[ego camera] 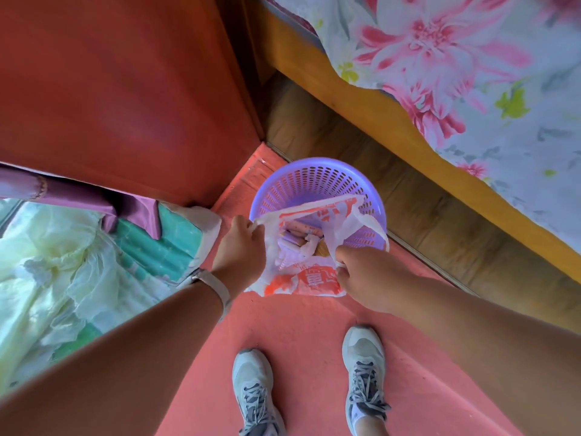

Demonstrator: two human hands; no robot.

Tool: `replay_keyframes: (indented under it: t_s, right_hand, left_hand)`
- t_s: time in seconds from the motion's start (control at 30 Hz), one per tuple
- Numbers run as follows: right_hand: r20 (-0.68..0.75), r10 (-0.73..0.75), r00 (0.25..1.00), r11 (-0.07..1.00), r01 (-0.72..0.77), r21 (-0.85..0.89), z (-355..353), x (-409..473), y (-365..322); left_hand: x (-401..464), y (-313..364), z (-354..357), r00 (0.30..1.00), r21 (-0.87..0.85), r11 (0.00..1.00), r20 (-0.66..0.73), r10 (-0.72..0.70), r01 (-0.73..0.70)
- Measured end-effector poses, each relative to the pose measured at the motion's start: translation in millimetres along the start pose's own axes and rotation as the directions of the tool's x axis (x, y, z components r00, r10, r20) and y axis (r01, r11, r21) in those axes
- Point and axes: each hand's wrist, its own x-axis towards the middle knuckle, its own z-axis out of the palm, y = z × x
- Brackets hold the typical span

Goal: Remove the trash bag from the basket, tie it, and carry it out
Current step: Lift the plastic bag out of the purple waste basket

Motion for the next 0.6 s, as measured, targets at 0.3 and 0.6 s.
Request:
replay_keyframes:
  t_s: [0.3,0.6]
  right_hand:
    - [0.022,-0.018,1.000,0.964,0.024,-0.266,-39.4,-25.2,0.8]
    - [-0.177,-0.303,0.936,0.839,0.174,-0.516,-85.3,-62.9,3.0]
  left_hand:
    - [-6.0,20.7,-28.1,0.972,-0.105,0.979,0.178,-0.155,0.175]
    - [-28.4,64.1,-77.8,0.964,-0.190,0.960,0.205,-0.168,0.208]
